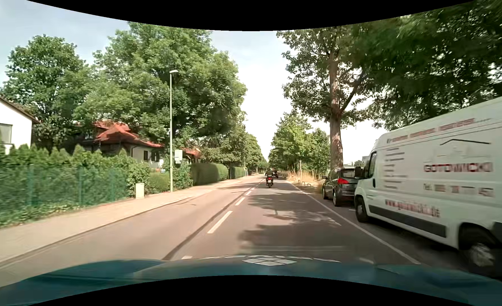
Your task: Follow the waypoints while adhering to traffic rules and regulations
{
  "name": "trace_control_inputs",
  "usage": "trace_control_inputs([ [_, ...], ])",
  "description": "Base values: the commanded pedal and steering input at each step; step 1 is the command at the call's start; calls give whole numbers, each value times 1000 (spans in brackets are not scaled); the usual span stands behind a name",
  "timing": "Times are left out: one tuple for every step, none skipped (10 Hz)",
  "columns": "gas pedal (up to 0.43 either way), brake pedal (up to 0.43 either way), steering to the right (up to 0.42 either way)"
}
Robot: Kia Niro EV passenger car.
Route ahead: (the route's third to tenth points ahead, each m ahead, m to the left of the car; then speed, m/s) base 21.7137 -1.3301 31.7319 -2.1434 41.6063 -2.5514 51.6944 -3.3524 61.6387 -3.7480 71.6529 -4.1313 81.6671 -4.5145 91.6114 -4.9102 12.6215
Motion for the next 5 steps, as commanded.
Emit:
trace_control_inputs([
  [150,0,24],
  [150,0,24],
  [150,0,20],
  [150,0,14],
  [150,0,11],
])
